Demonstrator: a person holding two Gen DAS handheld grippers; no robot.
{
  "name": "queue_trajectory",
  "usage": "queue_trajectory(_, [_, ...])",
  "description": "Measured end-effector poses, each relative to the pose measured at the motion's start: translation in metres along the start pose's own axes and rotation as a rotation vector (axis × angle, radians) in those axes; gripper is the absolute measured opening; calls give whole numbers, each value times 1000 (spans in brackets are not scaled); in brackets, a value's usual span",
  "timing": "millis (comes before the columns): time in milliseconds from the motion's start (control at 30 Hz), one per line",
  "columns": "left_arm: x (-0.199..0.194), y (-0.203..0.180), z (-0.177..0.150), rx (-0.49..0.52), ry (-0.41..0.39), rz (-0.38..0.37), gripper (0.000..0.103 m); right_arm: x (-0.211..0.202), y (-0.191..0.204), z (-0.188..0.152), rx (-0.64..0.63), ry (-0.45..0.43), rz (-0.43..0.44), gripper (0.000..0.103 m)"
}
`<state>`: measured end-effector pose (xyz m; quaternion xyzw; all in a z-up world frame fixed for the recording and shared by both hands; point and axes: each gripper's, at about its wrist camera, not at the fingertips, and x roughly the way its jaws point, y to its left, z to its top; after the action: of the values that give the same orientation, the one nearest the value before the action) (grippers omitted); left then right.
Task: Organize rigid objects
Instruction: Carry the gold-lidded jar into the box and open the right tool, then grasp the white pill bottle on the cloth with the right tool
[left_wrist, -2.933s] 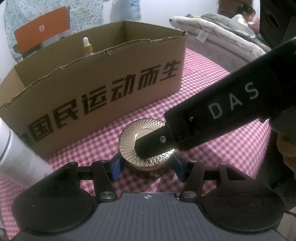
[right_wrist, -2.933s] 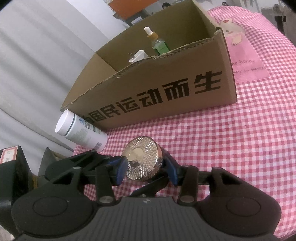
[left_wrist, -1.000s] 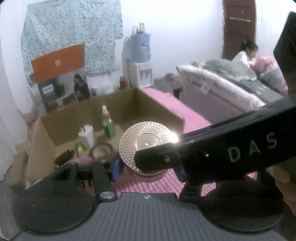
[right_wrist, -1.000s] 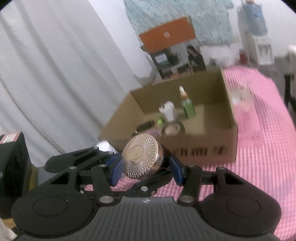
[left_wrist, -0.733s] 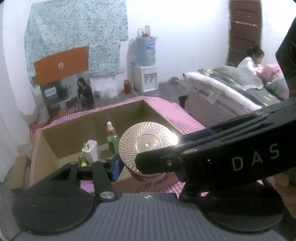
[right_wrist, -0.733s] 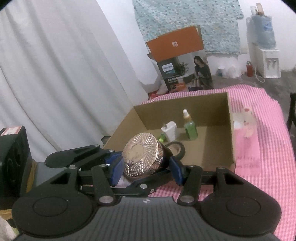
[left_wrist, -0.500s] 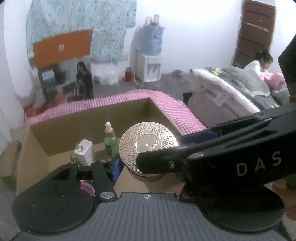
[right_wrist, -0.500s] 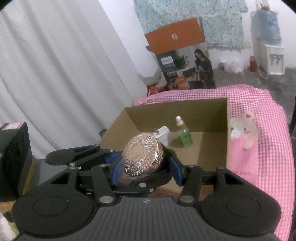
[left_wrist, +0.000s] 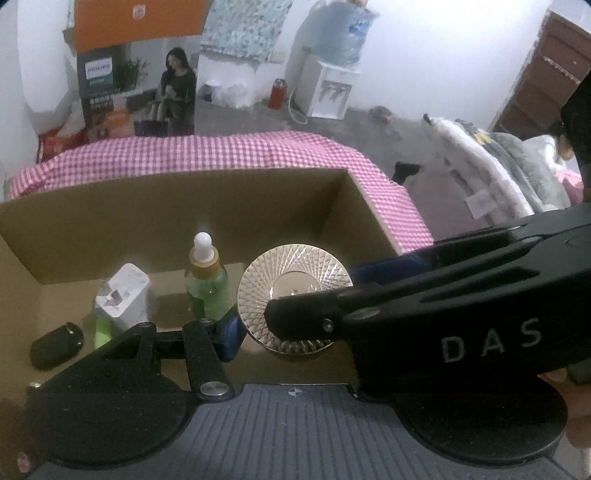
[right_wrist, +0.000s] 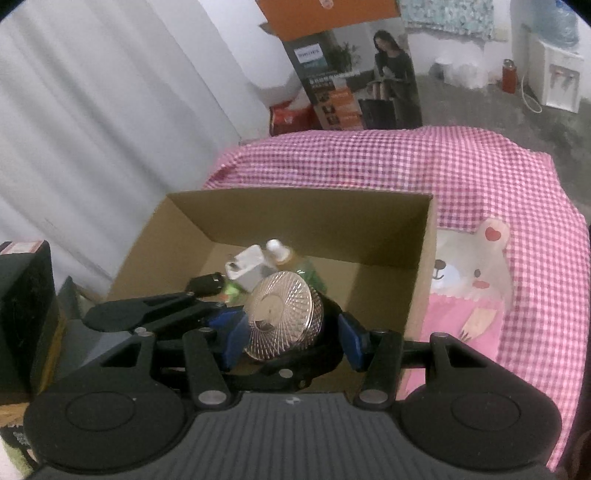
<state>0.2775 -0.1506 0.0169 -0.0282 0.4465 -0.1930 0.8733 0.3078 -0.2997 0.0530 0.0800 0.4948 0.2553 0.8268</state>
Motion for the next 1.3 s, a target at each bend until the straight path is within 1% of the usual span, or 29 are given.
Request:
queue_trajectory(167, [12,4,8,-47,42,-41,57,12,-4,12,-44,6,-42,55])
queue_trajectory(200, [14,4,9,-54,47,-40,58,14,-4,14,-54,6,-51,53])
queue_trajectory(267, [18,5,10,-63,54,-38,60,18,-3,17,-76,3,-69,52])
queue_trajectory(367, [17,7,11,-68,43,-65,62,21,-1,18,-94,-5,-83,52])
queue_trajectory(433, [13,4,11,-54,30,-63,64,20,-1,18,-93,-11,-84,52])
queue_trajectory(533, [8,0,12,-37,16,-64,65,17,-1,17,-84,-30,-86,52])
queue_trajectory(667, [-9,-4,7,-14,-13,-72,68,-2,2,10,-59,-80,-71,52])
queue_trajectory(733, [-21,-9,2,11,-33,-75,73,-19,6,2,-46,-126,-70,52])
queue_trajectory(767, [-29,-11,-2,24,-45,-77,73,-29,8,-4,-35,-150,-67,52])
queue_trajectory(833, [-47,-15,-12,53,-68,-77,75,-51,13,-18,-4,-209,-48,55])
queue_trajectory(933, [-74,-18,-32,96,-107,-80,80,-80,23,-45,39,-286,-17,65])
queue_trajectory(1000, [-94,-21,-49,133,-134,-66,81,-95,29,-64,63,-328,-1,75])
queue_trajectory(1067, [-116,-24,-70,180,-176,-46,88,-107,38,-86,81,-366,17,77])
queue_trajectory(1133, [-134,-25,-89,219,-213,-25,97,-114,49,-106,97,-400,37,85])
queue_trajectory(1167, [-143,-21,-99,242,-228,-15,98,-116,53,-115,101,-411,46,93])
queue_trajectory(1200, [-150,-20,-108,254,-236,-1,99,-117,58,-123,103,-423,54,99])
queue_trajectory(1233, [-156,-18,-117,263,-242,13,100,-118,64,-132,102,-434,58,100])
queue_trajectory(1300, [-166,-11,-133,276,-249,33,101,-113,78,-145,98,-428,57,100])
